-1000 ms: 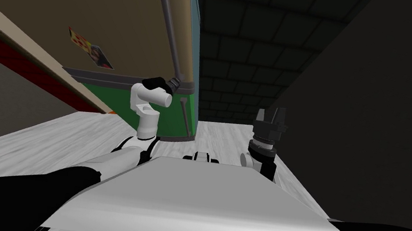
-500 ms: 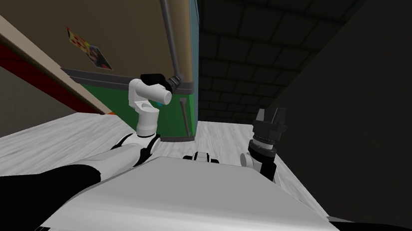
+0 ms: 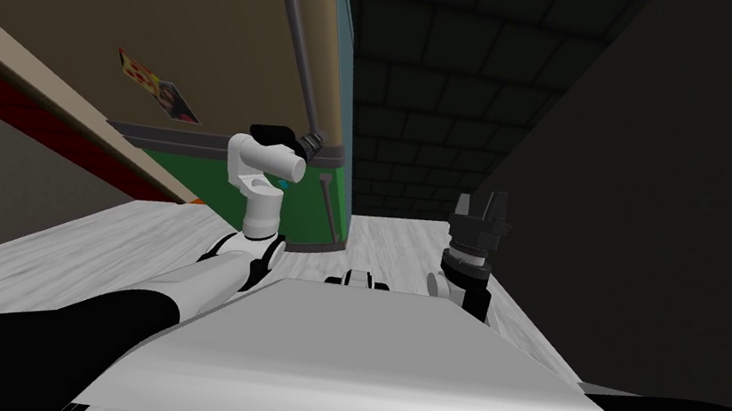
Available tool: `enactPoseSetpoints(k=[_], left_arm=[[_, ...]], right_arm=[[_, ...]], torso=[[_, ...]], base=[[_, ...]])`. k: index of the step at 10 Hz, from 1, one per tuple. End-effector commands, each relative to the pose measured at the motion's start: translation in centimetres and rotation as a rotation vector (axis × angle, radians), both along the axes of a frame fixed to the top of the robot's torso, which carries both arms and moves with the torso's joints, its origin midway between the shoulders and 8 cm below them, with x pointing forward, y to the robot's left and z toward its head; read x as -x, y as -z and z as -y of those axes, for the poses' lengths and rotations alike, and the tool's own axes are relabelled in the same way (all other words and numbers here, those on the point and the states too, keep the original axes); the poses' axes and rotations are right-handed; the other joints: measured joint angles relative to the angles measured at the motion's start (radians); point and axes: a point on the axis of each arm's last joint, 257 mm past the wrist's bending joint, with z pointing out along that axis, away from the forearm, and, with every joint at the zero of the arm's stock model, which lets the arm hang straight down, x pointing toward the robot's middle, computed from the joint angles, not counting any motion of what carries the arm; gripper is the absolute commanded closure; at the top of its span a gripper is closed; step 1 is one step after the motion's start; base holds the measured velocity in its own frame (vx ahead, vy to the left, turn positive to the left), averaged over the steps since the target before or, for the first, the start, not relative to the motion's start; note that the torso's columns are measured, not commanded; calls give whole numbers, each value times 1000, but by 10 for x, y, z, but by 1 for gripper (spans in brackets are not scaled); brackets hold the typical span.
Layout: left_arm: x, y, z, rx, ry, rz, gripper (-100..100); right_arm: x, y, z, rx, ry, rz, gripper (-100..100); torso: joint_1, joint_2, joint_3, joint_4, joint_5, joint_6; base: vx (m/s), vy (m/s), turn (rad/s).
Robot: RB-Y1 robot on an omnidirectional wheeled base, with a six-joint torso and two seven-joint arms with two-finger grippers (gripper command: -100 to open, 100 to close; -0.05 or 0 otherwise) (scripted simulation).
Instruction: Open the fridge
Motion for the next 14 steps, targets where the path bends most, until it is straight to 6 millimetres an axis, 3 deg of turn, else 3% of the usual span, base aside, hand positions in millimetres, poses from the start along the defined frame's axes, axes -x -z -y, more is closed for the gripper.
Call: enactPoseSetpoints(k=[1, 7, 8, 9, 10, 11, 12, 14], left_arm=[[3, -27, -6, -7, -9, 71, -100], [3, -30, -6, -11, -10, 68, -100], [-2, 2, 0, -4, 0, -5, -100], [-2, 7, -1, -3, -2, -19, -100], [-3, 5, -4, 2, -9, -18, 100], [-2, 13, -1, 0, -2, -33, 100], [4, -3, 1, 4, 2, -10, -100], [11, -17, 2, 9, 3, 10, -100]], right_arm=[[0, 0, 0, 0, 0, 0, 0], [0, 0, 0, 0, 0, 0, 0], [0, 0, 0, 0, 0, 0, 0], [0, 0, 0, 0, 0, 0, 0], [0, 0, 0, 0, 0, 0, 0], [0, 0, 0, 0, 0, 0, 0], [0, 0, 0, 0, 0, 0, 0], [0, 0, 0, 0, 0, 0, 0]], torso=[[0, 0, 0, -1, 0, 0], [1, -3, -2, 0, 0, 1], [0, -3, -2, 1, -1, 0], [-3, 1, 2, -5, 1, 2], [-7, 4, 5, -8, 1, 4], [-6, -2, 2, -13, 4, 1], [0, 1, 4, -16, 8, -3], [1, 8, 9, -9, 6, -1]], base=[[12, -3, 2], [1, -2, -2], [-27, -3, 36], [-41, -1, 57], [77, 1, -51], [45, -6, -25], [33, -2, 0], [47, 7, 0]])
